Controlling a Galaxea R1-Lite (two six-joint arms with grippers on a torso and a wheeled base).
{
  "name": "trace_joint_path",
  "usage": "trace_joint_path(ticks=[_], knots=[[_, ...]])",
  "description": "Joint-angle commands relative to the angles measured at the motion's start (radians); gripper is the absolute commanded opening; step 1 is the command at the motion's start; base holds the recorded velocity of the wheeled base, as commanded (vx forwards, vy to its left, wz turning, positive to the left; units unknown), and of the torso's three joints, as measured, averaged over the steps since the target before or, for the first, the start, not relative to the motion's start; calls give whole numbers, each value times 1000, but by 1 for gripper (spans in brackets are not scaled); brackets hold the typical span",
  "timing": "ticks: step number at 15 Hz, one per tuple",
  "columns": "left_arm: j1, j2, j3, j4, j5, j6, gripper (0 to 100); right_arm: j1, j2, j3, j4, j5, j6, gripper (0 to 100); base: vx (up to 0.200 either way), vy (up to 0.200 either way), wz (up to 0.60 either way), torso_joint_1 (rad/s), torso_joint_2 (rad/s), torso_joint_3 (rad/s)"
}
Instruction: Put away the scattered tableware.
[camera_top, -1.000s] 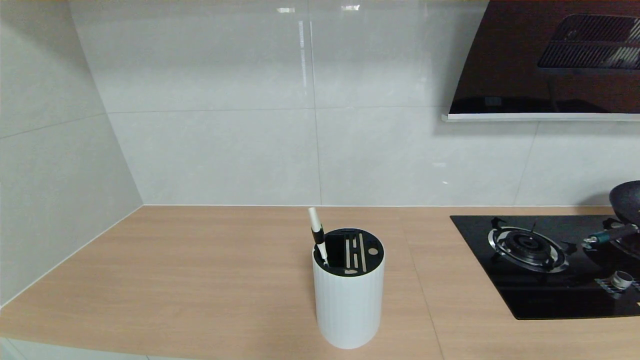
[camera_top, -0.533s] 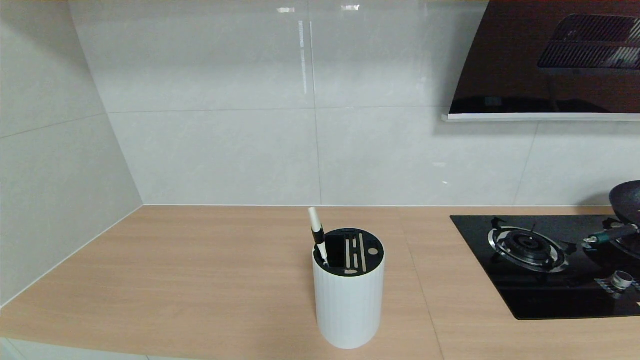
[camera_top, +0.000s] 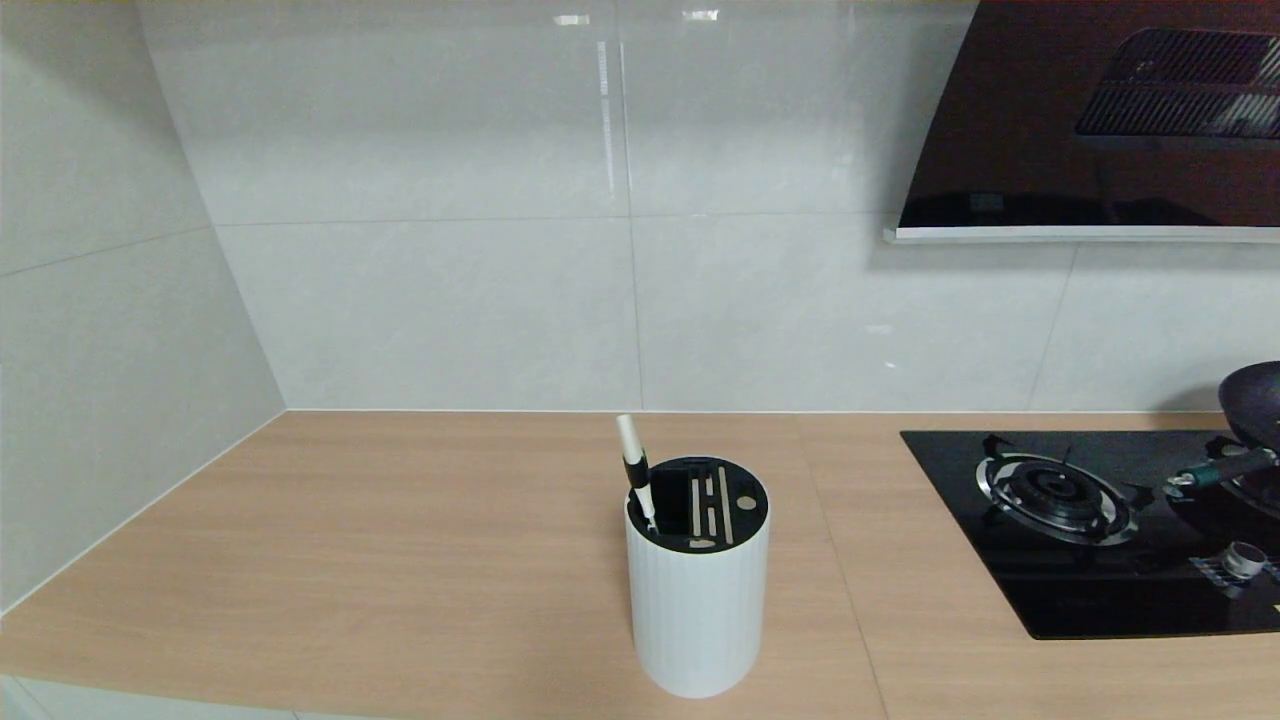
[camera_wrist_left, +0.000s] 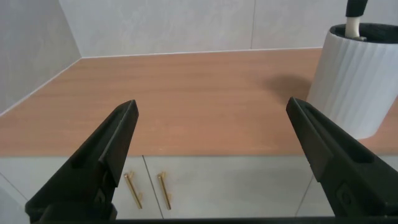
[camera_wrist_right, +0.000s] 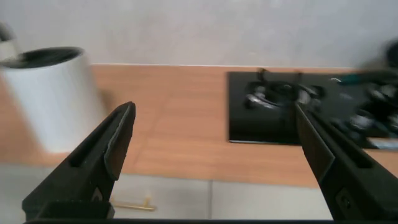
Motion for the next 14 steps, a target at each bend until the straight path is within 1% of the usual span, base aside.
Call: trace_joint_path(ticks=[1,3,4,6,7,11,14], knots=[[0,2,1,0,0,-12,100,0,1,3,4,11,-77,100,0,0,0,0,0,0],[0,2,1,0,2,-22,100,0,13,0,15,17,-95,100,0,0,0,0,0,0],[0,2,1,0,2,-22,100,-15,51,-3,30,2,-95,100,0,0,0,0,0,0],[0,2,1,0,2,-22,100,-21,59,3,39,-60,-93,100,0,0,0,0,0,0],[0,2,1,0,2,-22,100,-11,28,3,45,-106,-49,100,0,0,0,0,0,0],[0,2,1,0,2,-18,100,5,1,3,45,-101,17,100,0,0,0,0,0,0],[0,2,1,0,2,-22,100,5,1,3,45,-102,26,100,0,0,0,0,0,0]])
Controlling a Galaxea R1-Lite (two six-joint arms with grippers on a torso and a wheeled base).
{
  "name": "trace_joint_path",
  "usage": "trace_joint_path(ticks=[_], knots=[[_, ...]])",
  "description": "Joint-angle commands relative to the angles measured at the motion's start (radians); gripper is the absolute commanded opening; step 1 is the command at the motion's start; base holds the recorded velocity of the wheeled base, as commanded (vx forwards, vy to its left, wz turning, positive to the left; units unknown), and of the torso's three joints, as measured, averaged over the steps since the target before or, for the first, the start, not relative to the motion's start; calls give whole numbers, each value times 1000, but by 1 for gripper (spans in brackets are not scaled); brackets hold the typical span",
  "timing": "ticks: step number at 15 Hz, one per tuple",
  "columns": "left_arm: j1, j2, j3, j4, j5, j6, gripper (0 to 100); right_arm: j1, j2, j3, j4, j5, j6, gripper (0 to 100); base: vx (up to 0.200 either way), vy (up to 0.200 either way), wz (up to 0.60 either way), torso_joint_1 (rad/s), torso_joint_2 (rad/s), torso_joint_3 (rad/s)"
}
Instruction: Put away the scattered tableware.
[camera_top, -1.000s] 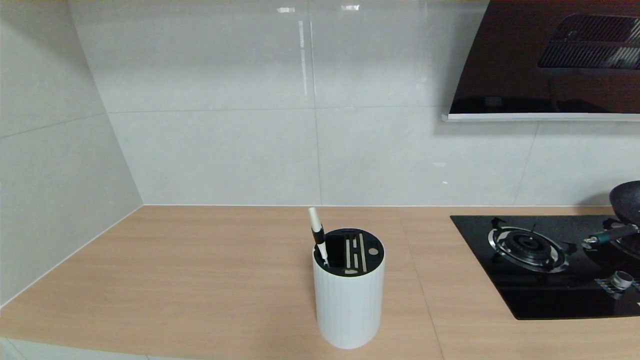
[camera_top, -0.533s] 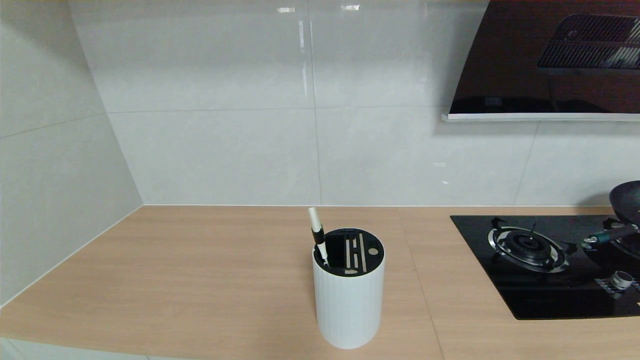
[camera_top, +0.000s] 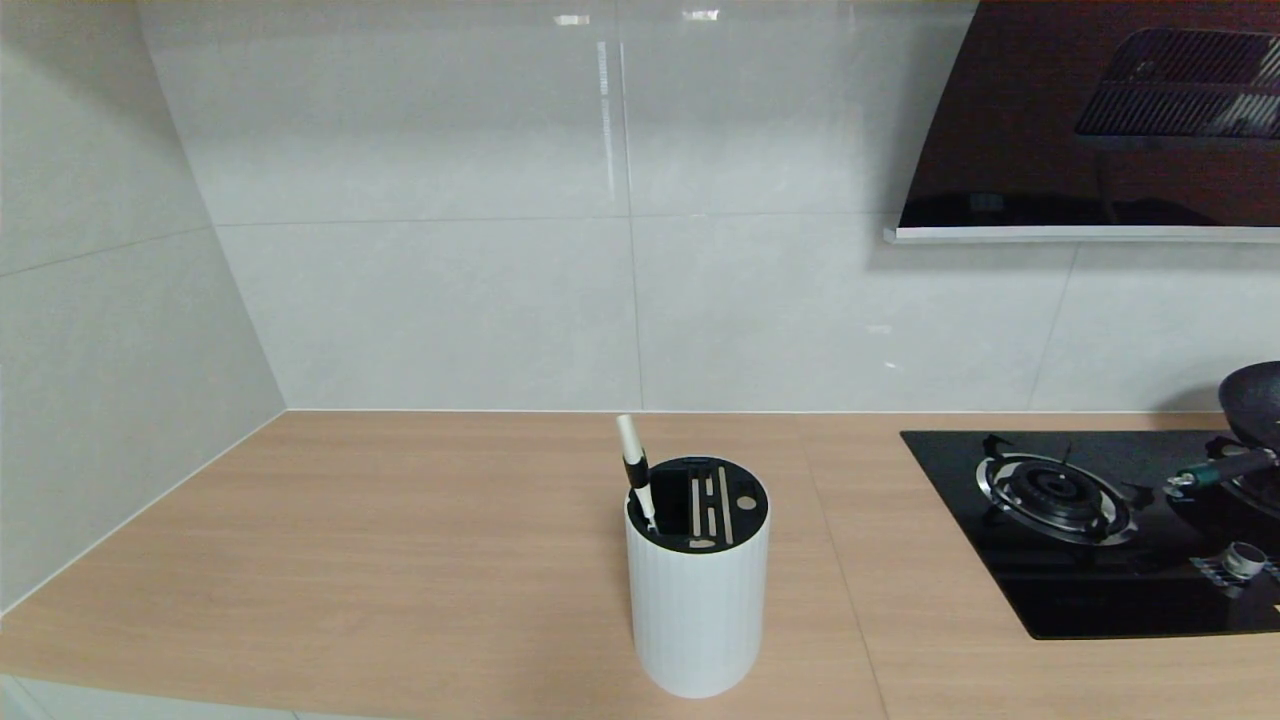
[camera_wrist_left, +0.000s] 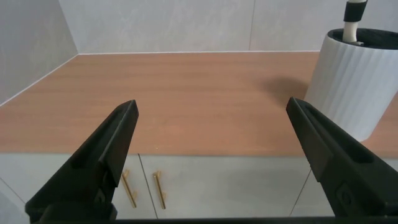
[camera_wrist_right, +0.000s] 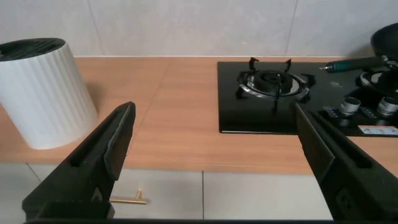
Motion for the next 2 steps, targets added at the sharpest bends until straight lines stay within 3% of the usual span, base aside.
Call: trace_joint_path(ticks=[1,2], knots=[[0,2,0,0,0,0,100,0,-2,0,2,0,0,100,0,0,0,0,0,0],[0,2,0,0,-2,0,100,0,-2,0,2,0,1,100,0,0,0,0,0,0]])
